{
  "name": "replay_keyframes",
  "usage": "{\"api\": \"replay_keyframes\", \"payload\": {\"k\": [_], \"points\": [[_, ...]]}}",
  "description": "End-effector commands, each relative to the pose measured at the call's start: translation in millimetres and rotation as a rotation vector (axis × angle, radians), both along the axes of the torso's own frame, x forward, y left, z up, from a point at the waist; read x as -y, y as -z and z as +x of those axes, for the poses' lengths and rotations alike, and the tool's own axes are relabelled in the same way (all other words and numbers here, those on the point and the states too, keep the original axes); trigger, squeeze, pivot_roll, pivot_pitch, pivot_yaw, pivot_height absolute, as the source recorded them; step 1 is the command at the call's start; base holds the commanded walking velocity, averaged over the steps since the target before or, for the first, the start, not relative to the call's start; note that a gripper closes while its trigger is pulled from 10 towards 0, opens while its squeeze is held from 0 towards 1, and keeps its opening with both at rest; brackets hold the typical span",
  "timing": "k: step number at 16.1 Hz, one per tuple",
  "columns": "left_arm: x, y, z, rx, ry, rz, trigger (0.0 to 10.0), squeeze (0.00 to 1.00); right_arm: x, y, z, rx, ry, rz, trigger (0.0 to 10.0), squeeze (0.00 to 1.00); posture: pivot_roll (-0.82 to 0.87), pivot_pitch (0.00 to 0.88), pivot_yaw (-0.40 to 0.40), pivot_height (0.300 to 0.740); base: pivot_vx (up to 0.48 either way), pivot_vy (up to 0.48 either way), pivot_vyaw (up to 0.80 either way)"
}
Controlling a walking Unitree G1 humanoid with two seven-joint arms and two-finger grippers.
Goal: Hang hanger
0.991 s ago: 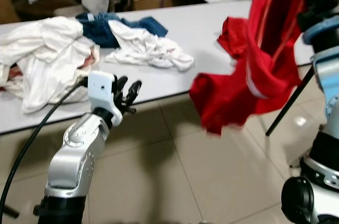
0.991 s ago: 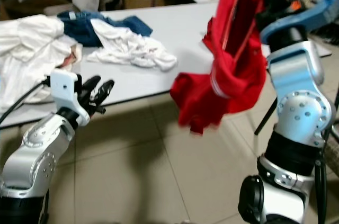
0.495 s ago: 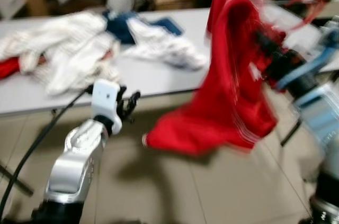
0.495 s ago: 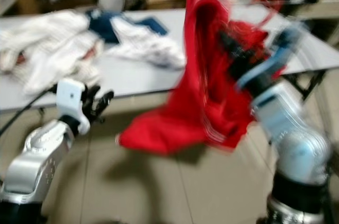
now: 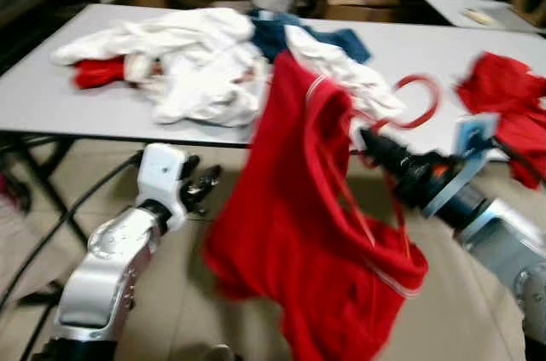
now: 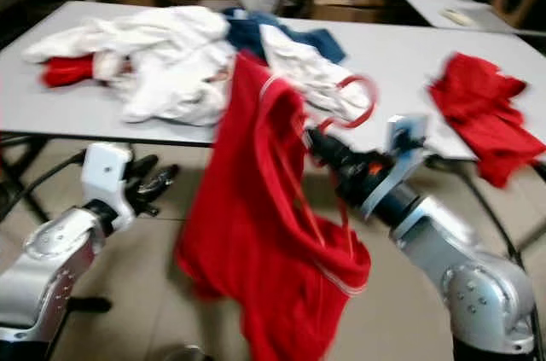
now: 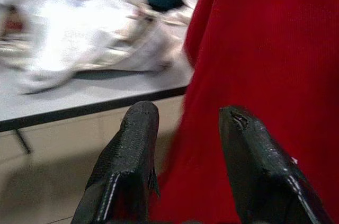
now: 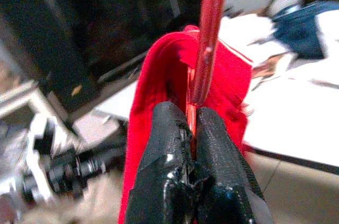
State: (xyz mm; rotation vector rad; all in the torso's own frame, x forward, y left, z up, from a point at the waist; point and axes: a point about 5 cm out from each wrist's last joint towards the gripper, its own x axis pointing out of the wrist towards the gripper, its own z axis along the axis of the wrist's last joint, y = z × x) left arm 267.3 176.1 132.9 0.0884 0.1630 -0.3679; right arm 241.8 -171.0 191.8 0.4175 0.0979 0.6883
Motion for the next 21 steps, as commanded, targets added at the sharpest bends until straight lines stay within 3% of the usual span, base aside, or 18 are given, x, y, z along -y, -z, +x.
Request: {"api": "replay_keyframes", "payload": {"k": [1,4,7,9,15,21], "points": [[4.5,2.2,-2.1,-0.019,0.005,0.007,10.0,0.00,4.3,2.1,0.8,0.031,0.031,-0.067,10.0,0.00,-0.12,0.000,-0.013,0.740,0.000,0.000,0.80],[6.6,11.4,-8.7,-0.065,0.035,0.042,10.0,0.00,1.0,12.7,1.7,0.030,0.041,-0.148,10.0,0.00,-0.11,0.000,-0.021,0.740,0.000,0.000,0.80],[1.1,12.1,-8.6,-0.038,-0.006,0.051,10.0,0.00,-1.4,30.7,10.2,0.032,0.063,-0.361,10.0,0.00,-0.10,0.000,-0.037,0.740,0.000,0.000,0.80],[-1.2,14.1,-9.7,-0.035,-0.035,0.070,10.0,0.00,1.1,38.0,16.1,0.021,0.095,-0.405,10.0,0.00,-0.08,0.000,-0.047,0.740,0.000,0.000,0.80],[7.3,14.0,-10.9,-0.008,-0.005,0.079,10.0,0.00,-11.8,52.9,15.8,0.023,-0.007,-0.378,10.0,0.00,-0.08,0.000,-0.037,0.740,0.000,0.000,0.80],[8.1,17.1,-12.9,-0.015,-0.003,0.092,10.0,0.00,-13.8,64.2,10.0,-0.008,-0.077,-0.374,10.0,0.00,-0.08,0.000,-0.037,0.740,0.000,0.000,0.80]]}}
